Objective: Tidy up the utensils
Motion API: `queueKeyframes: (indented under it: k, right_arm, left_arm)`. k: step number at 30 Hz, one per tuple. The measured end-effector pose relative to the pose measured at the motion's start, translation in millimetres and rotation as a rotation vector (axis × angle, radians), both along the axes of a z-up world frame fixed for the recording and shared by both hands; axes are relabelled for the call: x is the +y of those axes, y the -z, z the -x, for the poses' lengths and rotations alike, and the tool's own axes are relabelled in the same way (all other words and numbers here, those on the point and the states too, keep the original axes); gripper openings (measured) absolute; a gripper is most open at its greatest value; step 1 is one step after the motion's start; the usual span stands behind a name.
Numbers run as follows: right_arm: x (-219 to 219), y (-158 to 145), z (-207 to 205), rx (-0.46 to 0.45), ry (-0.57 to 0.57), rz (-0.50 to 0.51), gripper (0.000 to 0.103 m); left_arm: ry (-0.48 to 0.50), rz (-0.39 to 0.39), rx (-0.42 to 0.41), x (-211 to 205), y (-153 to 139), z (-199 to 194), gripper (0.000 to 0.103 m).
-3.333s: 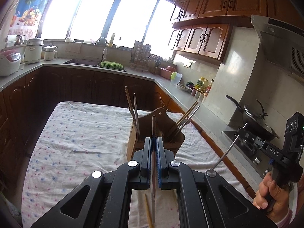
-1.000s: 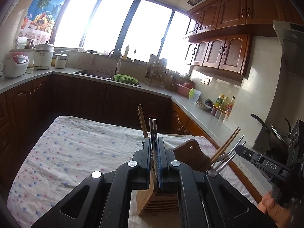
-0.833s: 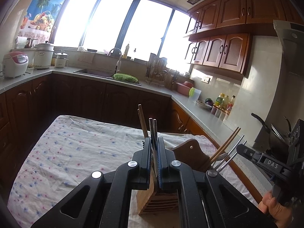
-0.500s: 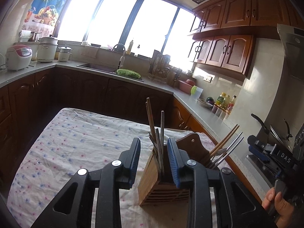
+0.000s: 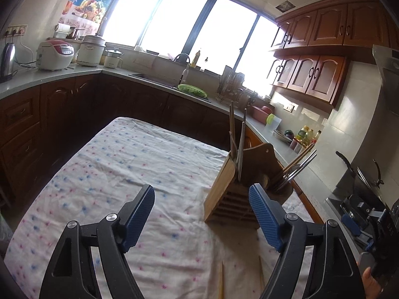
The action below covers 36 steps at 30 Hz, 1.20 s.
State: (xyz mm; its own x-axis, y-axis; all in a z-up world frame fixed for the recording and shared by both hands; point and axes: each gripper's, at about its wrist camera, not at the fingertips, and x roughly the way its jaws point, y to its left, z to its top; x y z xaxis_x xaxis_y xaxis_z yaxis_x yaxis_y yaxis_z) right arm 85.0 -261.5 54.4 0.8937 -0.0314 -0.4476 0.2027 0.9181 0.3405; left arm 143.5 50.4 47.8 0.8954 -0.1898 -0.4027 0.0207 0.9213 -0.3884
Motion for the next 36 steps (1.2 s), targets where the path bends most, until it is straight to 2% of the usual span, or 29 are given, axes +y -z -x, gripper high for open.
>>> queueKeyframes:
  k: [5,12,15,17,20,23,26,31,36]
  right_arm:
    - [10.4,12.2,29.7,0.014,-0.004,-0.033,0.099]
    - [35.9,23.0,60.7,0.038,-0.032,-0.008,0.100]
    - [43.3,21.0,71.0,0.037,-0.046,0.004,0.100]
    - [46.3,14.9,78.9,0.020,-0.041,0.025,0.101]
    - [50.3,5.5,95.7,-0.031,-0.007,0.071,0.103]
    - [57.9,2.2,115.2,-0.075,0.071,0.177,0.103]
    - [64.4,4.7,132.9,-0.106,0.101,0.255,0.103]
    - [74.1,8.4,150.5,-0.148,0.078,0.325,0.103]
    - [80.4,12.3,157.4,-0.163,0.053,0.346,0.103]
  left_arm:
    - [-0.023,-0.030,0.001,3.9,-0.3,40.8,0.080]
    - [-0.007,-0.039,0.008,4.2,-3.5,85.5,0.081]
    - [-0.008,-0.050,-0.017,3.0,-11.1,102.1,0.086]
    - [-0.010,-0.062,-0.046,3.6,-14.0,113.3,0.090]
    - [-0.035,-0.099,-0.103,-0.3,-14.1,133.8,0.102]
    - [-0.059,-0.158,-0.145,-7.1,-5.4,156.1,0.102]
    - [-0.071,-0.220,-0.158,-17.9,4.8,174.3,0.102]
    - [-0.071,-0.276,-0.151,-30.5,16.8,188.0,0.102]
    - [-0.075,-0.309,-0.142,-33.9,16.0,190.4,0.102]
